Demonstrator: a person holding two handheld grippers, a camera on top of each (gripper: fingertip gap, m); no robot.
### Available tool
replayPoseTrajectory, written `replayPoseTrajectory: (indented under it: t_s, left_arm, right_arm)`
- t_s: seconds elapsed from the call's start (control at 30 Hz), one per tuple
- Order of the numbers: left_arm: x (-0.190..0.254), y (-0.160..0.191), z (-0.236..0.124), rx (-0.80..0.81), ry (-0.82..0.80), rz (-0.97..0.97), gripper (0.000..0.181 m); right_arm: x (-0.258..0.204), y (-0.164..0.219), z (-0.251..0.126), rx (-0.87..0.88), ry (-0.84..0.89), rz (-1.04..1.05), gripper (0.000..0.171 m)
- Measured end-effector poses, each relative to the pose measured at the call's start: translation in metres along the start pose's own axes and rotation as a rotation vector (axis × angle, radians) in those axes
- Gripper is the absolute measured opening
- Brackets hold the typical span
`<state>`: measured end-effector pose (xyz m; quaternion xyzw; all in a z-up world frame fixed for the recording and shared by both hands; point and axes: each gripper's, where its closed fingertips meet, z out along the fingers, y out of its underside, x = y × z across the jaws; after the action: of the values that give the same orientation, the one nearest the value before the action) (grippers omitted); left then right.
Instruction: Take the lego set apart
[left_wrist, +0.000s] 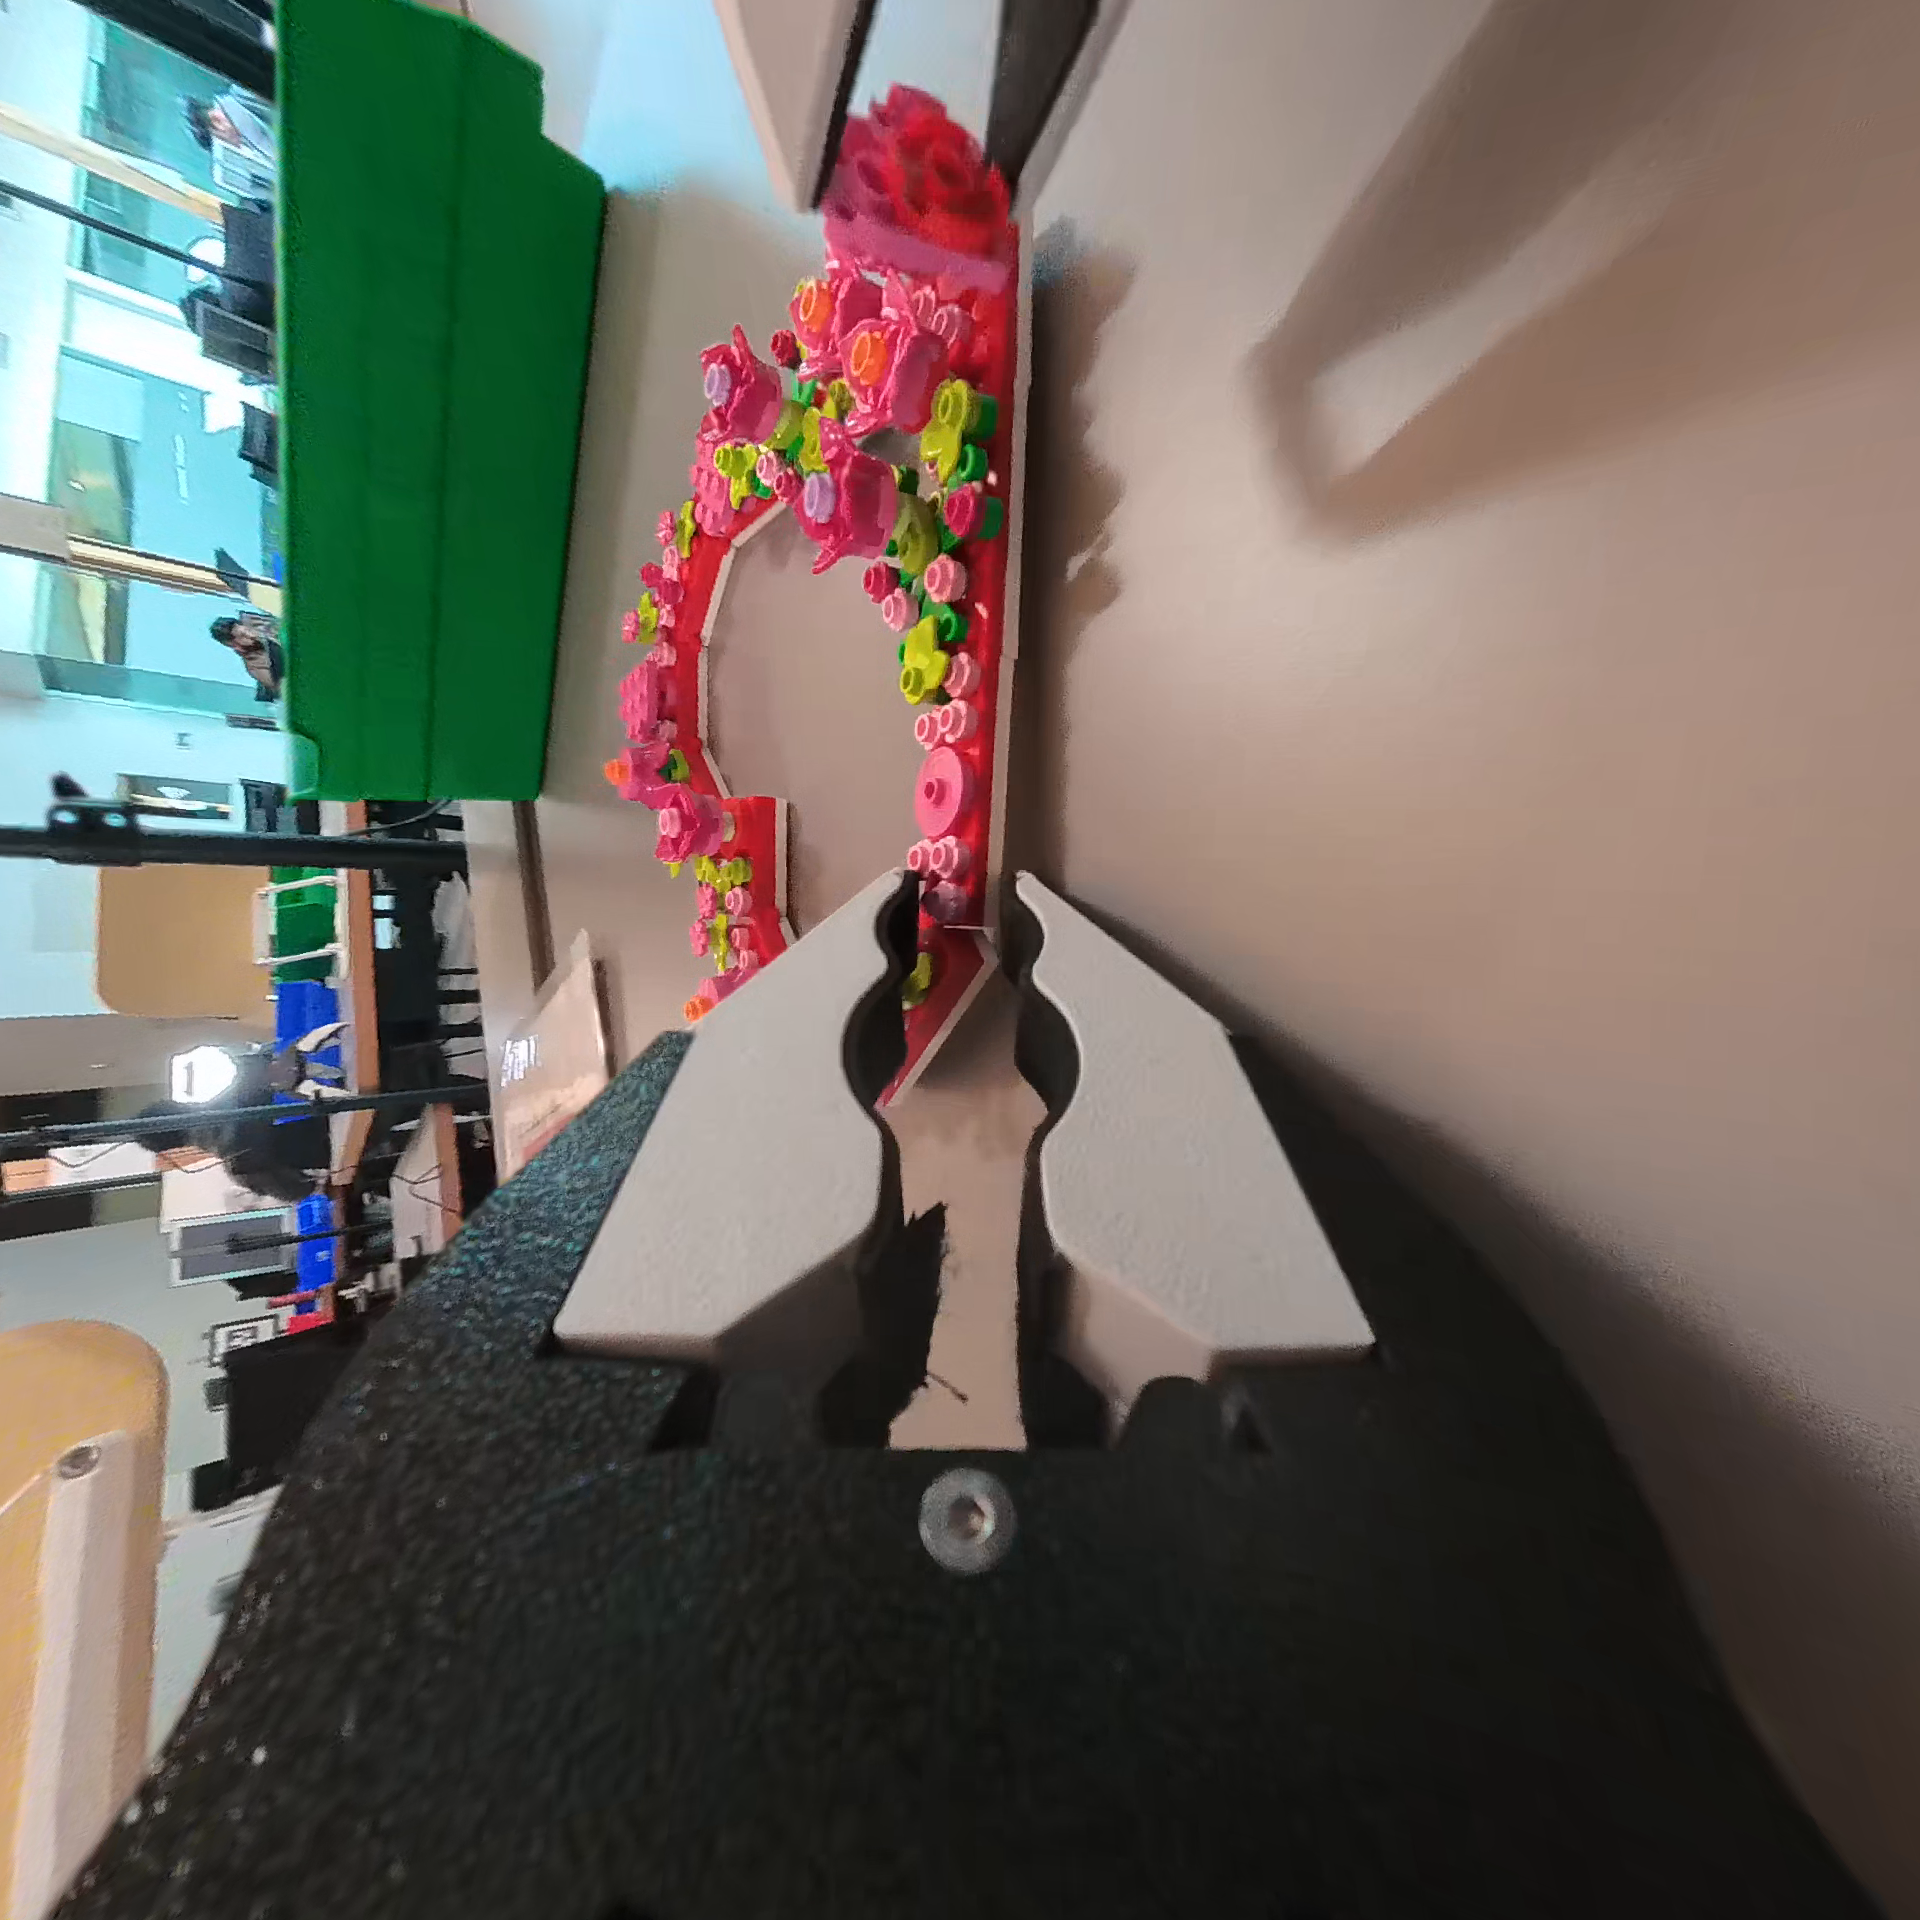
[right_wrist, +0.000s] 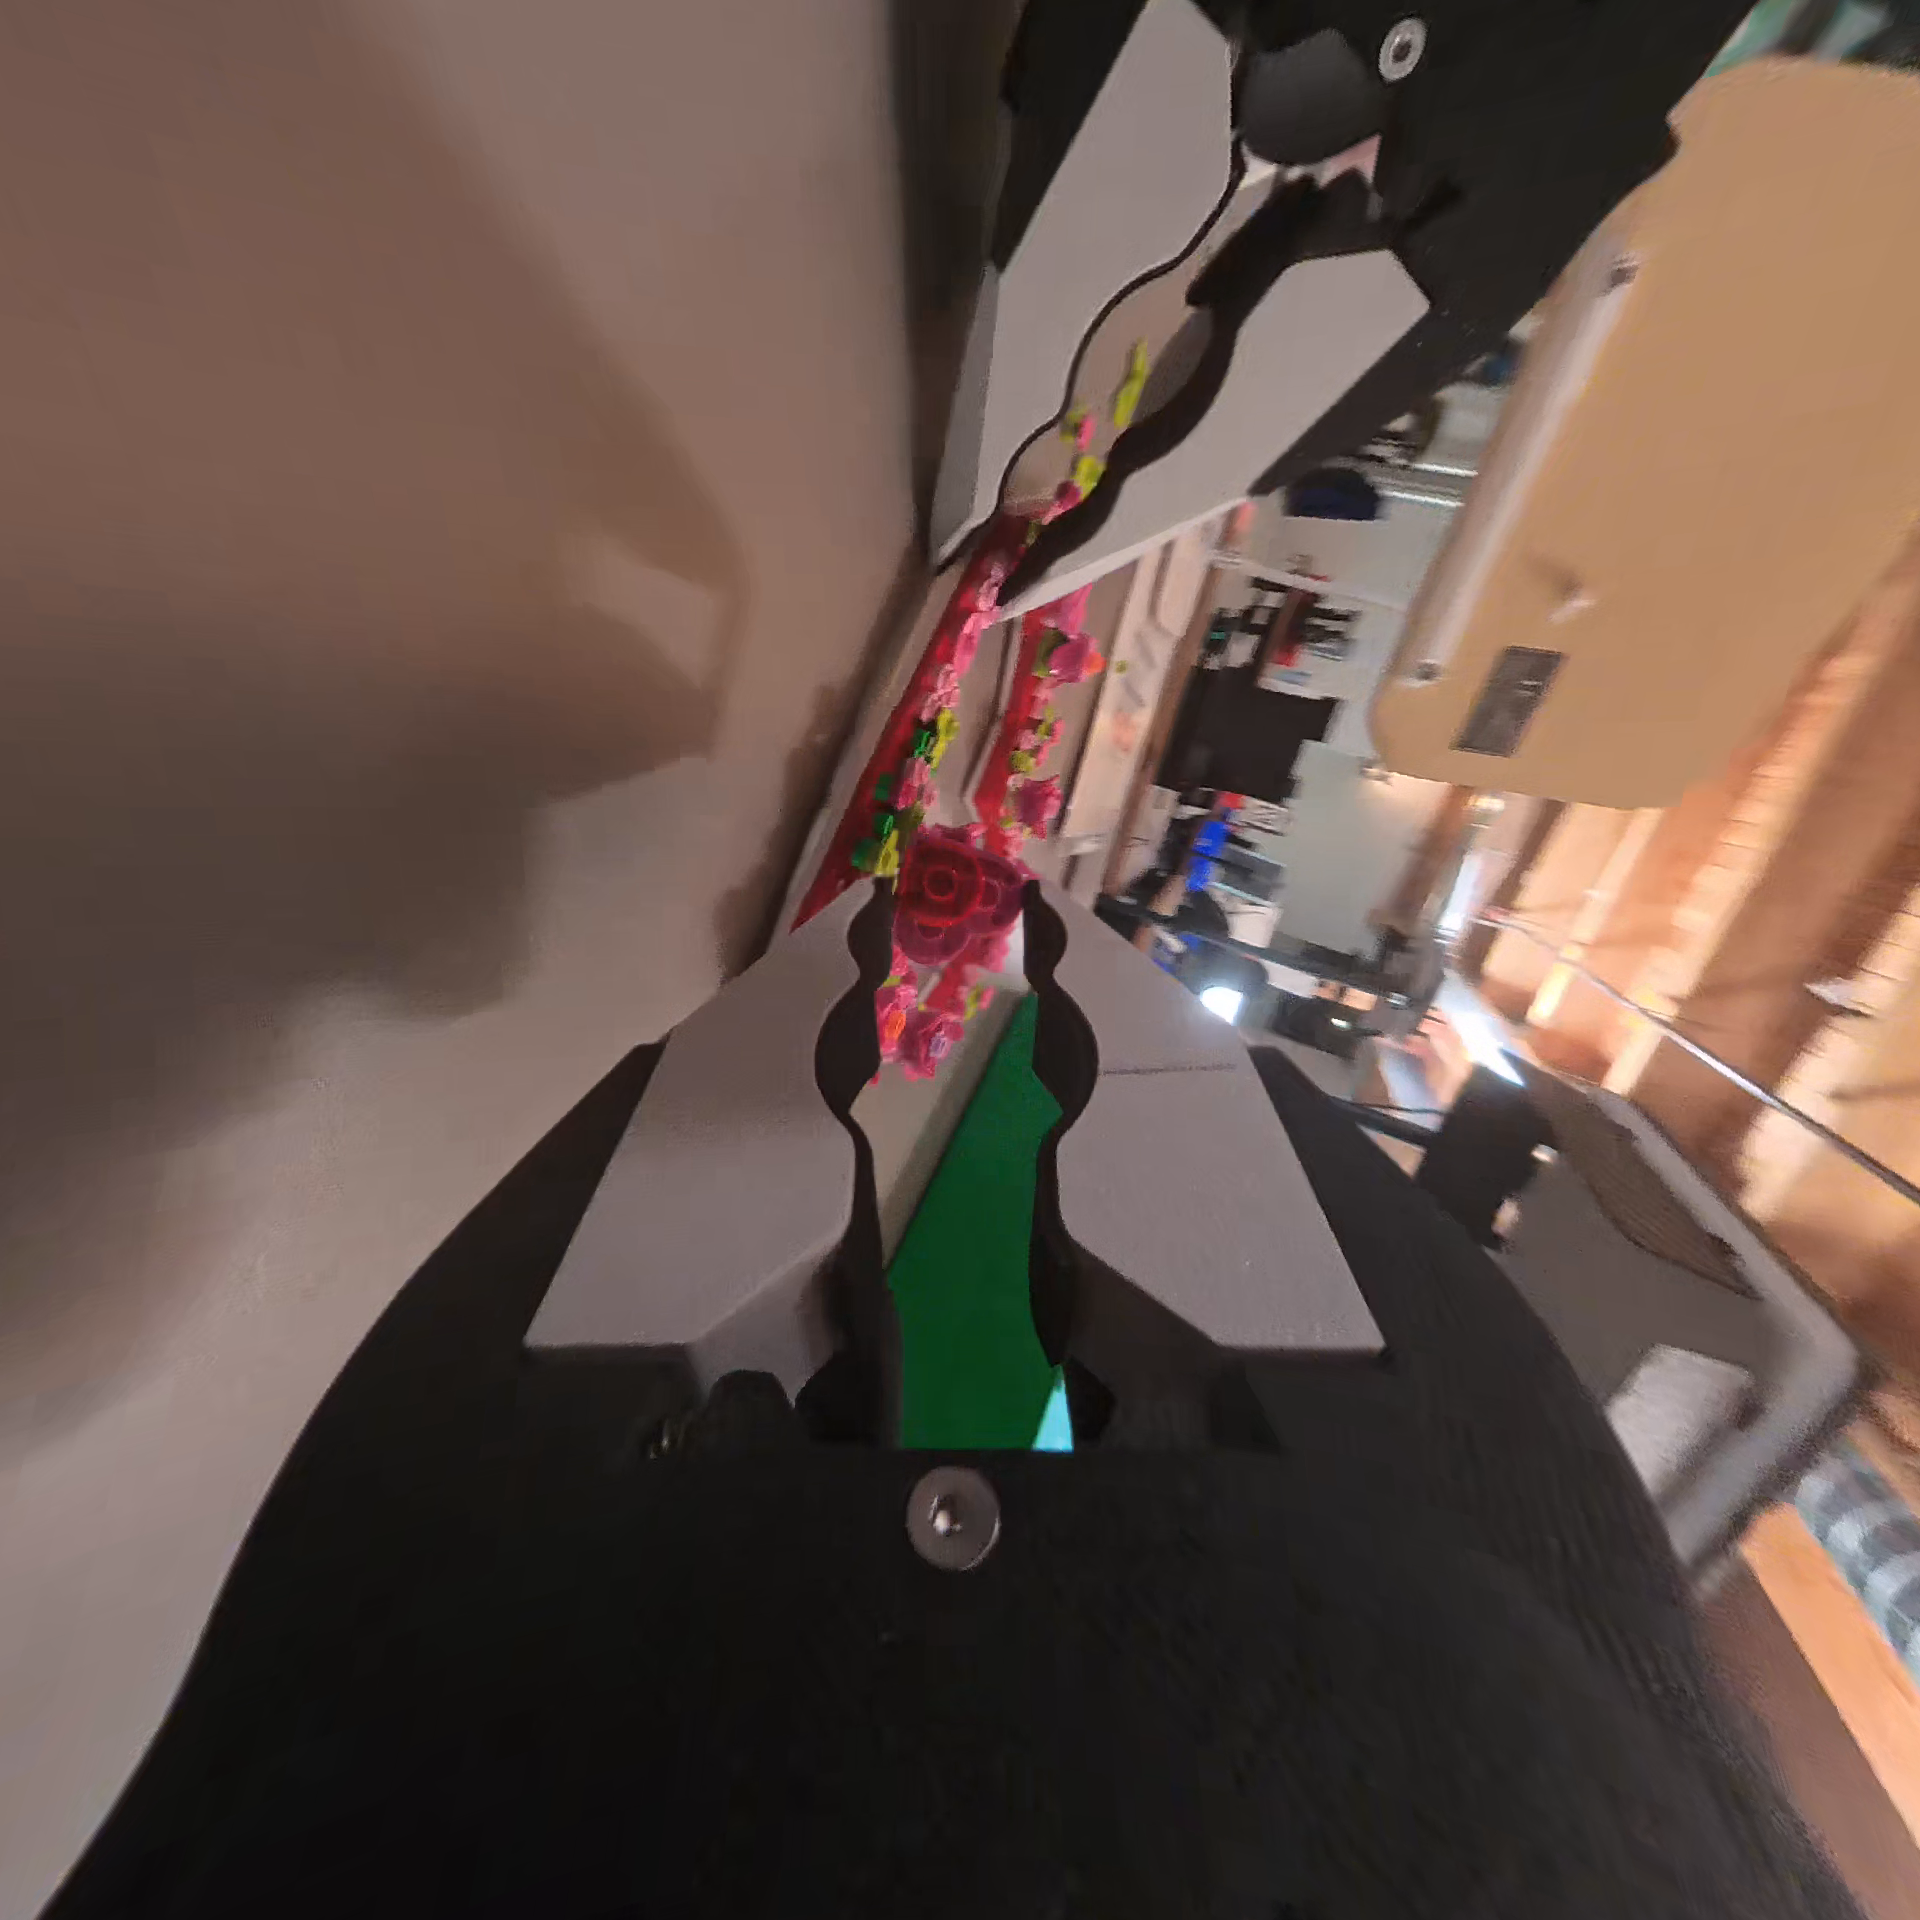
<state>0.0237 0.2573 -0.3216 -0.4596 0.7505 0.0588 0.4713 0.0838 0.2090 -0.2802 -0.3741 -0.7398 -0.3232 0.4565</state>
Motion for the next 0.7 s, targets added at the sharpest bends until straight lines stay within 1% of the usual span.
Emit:
replayPoseTrajectory:
  t_s: [0.13,0.2,0.23,0.3,0.33,0.4,0.47,0.5,0.53,0.6,0.7]
  left_arm:
    - [0.01,-0.008,-0.008,0.006,0.055,-0.107,0.013]
    - [0.013,-0.012,-0.014,0.016,0.088,-0.185,0.019]
    - [0.013,-0.014,-0.016,0.03,0.099,-0.241,0.03]
    - [0.014,-0.021,-0.022,0.072,0.165,-0.385,0.061]
    - [0.016,-0.028,-0.026,0.11,0.208,-0.46,0.068]
    - [0.016,-0.056,-0.043,0.278,0.278,-0.586,0.065]
    - [0.011,-0.087,-0.063,0.448,0.325,-0.7,0.055]
    - [0.009,-0.098,-0.069,0.502,0.331,-0.744,0.048]
    - [0.009,-0.105,-0.072,0.522,0.336,-0.771,0.046]
    - [0.018,-0.112,-0.07,0.5,0.364,-0.793,0.044]
    - [0.023,-0.116,-0.065,0.469,0.333,-0.804,0.029]
  right_arm:
    - [0.003,-0.009,-0.002,0.039,0.208,0.045,0.024]
    - [0.007,-0.012,-0.004,0.062,0.292,0.071,0.024]
    - [0.008,-0.013,-0.005,0.076,0.323,0.09,0.024]
    - [0.012,-0.015,-0.008,0.091,0.369,0.102,0.024]
    - [0.015,-0.017,-0.011,0.099,0.388,0.094,0.024]
    - [0.018,-0.024,-0.018,0.144,0.411,0.1,0.024]
    - [0.02,-0.028,-0.024,0.166,0.444,0.073,0.024]
    - [0.019,-0.03,-0.026,0.174,0.453,0.054,0.024]
    - [0.018,-0.033,-0.027,0.181,0.457,0.034,0.024]
    - [0.015,-0.039,-0.028,0.195,0.451,0.001,0.024]
    - [0.011,-0.049,-0.03,0.216,0.454,-0.043,0.024]
